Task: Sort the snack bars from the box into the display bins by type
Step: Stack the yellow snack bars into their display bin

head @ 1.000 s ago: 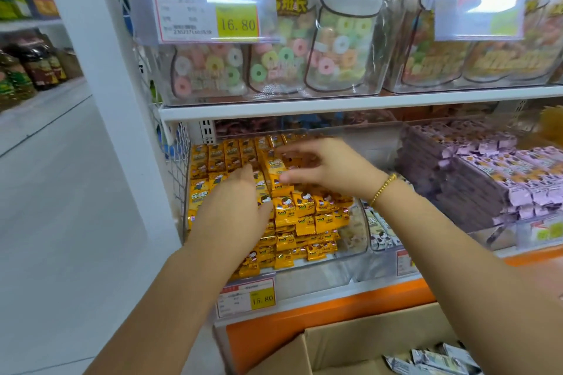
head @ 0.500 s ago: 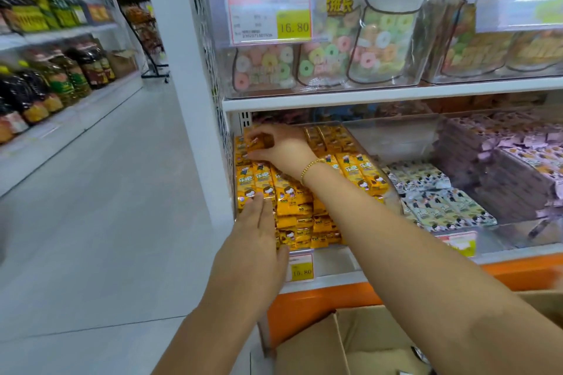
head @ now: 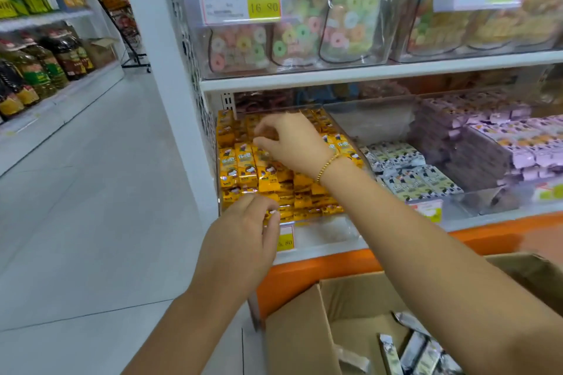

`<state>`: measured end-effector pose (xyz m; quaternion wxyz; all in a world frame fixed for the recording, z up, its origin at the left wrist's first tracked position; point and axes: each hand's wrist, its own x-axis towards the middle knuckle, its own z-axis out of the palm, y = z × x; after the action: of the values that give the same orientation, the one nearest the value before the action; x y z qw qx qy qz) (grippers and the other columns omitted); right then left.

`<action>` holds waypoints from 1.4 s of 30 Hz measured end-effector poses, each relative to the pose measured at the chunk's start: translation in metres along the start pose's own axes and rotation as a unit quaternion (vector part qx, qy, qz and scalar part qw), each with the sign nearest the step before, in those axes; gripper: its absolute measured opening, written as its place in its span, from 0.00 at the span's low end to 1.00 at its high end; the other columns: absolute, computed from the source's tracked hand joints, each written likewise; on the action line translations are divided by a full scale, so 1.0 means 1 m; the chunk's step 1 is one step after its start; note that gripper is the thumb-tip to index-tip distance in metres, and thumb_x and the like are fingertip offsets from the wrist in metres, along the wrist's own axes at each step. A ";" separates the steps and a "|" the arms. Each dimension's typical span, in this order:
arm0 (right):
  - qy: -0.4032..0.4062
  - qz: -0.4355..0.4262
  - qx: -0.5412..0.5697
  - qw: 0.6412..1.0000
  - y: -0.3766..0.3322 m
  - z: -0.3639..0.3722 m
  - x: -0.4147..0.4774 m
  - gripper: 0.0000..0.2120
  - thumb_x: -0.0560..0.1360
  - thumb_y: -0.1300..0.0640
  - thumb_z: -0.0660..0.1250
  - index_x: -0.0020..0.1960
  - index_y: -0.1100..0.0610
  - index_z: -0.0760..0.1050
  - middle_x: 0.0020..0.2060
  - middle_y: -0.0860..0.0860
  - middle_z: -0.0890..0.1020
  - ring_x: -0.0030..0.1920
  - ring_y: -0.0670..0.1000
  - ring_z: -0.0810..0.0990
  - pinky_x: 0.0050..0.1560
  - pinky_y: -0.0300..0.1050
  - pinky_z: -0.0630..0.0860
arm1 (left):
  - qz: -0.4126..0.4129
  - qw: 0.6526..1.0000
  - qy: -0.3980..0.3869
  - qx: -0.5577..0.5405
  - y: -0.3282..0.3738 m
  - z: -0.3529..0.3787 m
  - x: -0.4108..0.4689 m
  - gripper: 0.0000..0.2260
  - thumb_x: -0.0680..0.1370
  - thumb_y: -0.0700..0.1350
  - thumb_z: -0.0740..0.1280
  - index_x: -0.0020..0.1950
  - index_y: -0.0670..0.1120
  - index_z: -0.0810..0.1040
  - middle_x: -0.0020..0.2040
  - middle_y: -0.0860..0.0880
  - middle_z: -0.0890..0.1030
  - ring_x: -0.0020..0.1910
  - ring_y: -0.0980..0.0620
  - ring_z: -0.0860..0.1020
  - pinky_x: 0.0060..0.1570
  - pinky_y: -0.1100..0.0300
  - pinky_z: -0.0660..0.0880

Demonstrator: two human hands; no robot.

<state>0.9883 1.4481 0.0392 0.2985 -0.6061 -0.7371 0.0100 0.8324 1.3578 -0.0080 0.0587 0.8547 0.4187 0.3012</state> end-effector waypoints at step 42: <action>-0.441 0.329 0.248 0.797 0.188 0.126 -0.434 0.13 0.74 0.55 0.71 0.58 0.58 0.79 0.50 0.50 0.80 0.47 0.50 0.80 0.46 0.41 0.78 | -0.119 0.914 -0.388 0.019 0.098 0.198 -0.154 0.30 0.81 0.44 0.59 0.78 0.43 0.46 0.78 0.46 0.46 0.76 0.50 0.53 0.71 0.63 0.54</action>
<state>1.1355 1.1516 -0.3210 0.0598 -0.6473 -0.5179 0.5561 0.9387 1.2091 -0.2061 0.2354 0.8492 0.4673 -0.0711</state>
